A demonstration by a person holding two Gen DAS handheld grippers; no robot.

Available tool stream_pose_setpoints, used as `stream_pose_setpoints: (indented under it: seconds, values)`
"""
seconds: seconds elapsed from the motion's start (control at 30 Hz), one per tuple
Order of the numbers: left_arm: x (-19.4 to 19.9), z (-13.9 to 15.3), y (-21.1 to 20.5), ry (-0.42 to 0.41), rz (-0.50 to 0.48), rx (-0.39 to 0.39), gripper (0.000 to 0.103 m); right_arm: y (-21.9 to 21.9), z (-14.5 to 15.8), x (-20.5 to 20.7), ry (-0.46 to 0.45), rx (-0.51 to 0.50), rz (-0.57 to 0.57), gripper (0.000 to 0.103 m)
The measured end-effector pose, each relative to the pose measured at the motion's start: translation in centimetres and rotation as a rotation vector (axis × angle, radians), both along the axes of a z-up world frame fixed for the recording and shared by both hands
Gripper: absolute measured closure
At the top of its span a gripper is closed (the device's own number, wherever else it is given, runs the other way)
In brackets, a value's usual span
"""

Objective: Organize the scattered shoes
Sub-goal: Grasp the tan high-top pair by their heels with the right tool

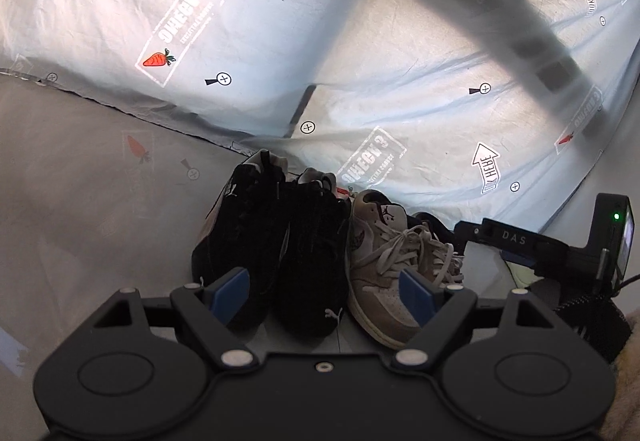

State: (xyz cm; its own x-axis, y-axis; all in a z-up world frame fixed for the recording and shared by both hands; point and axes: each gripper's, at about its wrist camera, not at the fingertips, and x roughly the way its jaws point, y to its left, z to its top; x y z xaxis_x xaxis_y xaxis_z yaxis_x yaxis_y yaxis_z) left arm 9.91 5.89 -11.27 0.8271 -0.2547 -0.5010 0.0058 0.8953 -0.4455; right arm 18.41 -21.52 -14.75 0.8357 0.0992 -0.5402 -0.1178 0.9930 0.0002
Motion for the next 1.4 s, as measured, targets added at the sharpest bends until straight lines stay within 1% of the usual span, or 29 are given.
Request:
stream_pose_setpoints:
  seconds: [0.07, 0.13, 0.17, 0.23, 0.3, 0.4, 0.5, 0.53, 0.63, 0.73, 0.8, 0.87, 0.93, 1.0, 1.03, 1.1, 1.17, 1.23, 1.3, 1.37, 1.4]
  values:
    - [1.3, -0.7, 0.0, 0.01, -0.016, -0.011, 0.02, 0.1, 0.0, 2.5, 0.006, -0.006, 0.0, 0.011]
    - [2.3, -1.4, 0.0, 0.048, -0.031, 0.004, 0.021, 0.4, -0.2, 4.5, 0.006, -0.019, 0.017, 0.012]
    - [2.5, -1.6, 0.1, 0.051, -0.037, 0.004, 0.02, 0.5, -0.3, 5.7, 0.014, -0.022, 0.025, 0.012]
    - [2.8, -2.1, 0.3, 0.057, -0.046, -0.003, 0.02, 0.5, -1.0, 8.4, 0.063, -0.011, 0.036, 0.015]
    - [3.5, -2.9, 0.5, 0.083, -0.056, -0.026, 0.02, 0.6, -1.7, 11.1, 0.106, -0.013, 0.042, 0.015]
    - [4.2, -3.5, 0.5, 0.098, -0.058, -0.038, 0.02, 1.2, -3.0, 14.7, 0.179, -0.073, 0.043, 0.015]
    - [4.4, -3.9, 0.8, 0.108, -0.045, -0.059, 0.02, 1.4, -3.9, 16.9, 0.27, -0.058, 0.057, 0.015]
    - [4.5, -4.0, 0.9, 0.113, -0.04, -0.065, 0.02, 1.5, -4.1, 17.5, 0.291, -0.048, 0.054, 0.013]
    - [4.6, -4.4, 1.3, 0.128, -0.023, -0.081, 0.02, 2.3, -4.9, 19.3, 0.369, -0.068, 0.01, 0.012]
    - [4.9, -4.8, 1.8, 0.143, -0.003, -0.096, 0.02, 2.9, -5.8, 20.6, 0.428, -0.098, -0.018, 0.007]
    - [5.0, -4.9, 1.9, 0.147, 0.0, -0.101, 0.02, 3.1, -6.4, 21.3, 0.468, -0.102, -0.036, 0.007]
    - [4.9, -4.9, 1.8, 0.145, 0.0, -0.099, 0.02, 3.0, -7.2, 22.1, 0.509, -0.081, -0.047, 0.008]
    - [4.9, -4.9, 1.8, 0.144, 0.0, -0.096, 0.02, 3.3, -8.3, 23.0, 0.529, -0.11, -0.054, 0.01]
    - [4.9, -4.8, 1.8, 0.143, 0.0, -0.094, 0.02, 3.6, -8.5, 23.1, 0.529, -0.102, -0.055, 0.015]
    - [4.9, -4.8, 1.8, 0.142, 0.001, -0.093, 0.02, 3.5, -8.6, 22.9, 0.512, -0.088, -0.05, 0.016]
    - [4.8, -4.8, 1.7, 0.141, 0.001, -0.091, 0.02, 3.3, -8.5, 22.0, 0.454, -0.078, -0.05, 0.022]
    - [4.8, -4.8, 1.7, 0.14, 0.001, -0.089, 0.02, 3.1, -8.5, 21.4, 0.415, -0.068, -0.051, 0.031]
    - [4.8, -4.7, 1.7, 0.138, 0.001, -0.087, 0.02, 2.9, -8.1, 20.2, 0.354, -0.057, -0.052, 0.034]
    - [4.3, -4.1, 1.4, 0.118, -0.006, -0.079, 0.02, 2.5, -7.5, 19.1, 0.295, -0.042, -0.045, 0.036]
    - [3.9, -3.4, 1.0, 0.098, -0.013, -0.071, 0.02, 2.0, -6.4, 16.9, 0.195, -0.023, -0.032, 0.039]
    - [3.7, -3.1, 0.8, 0.087, -0.017, -0.067, 0.02, 1.7, -6.0, 16.2, 0.166, -0.015, -0.031, 0.04]
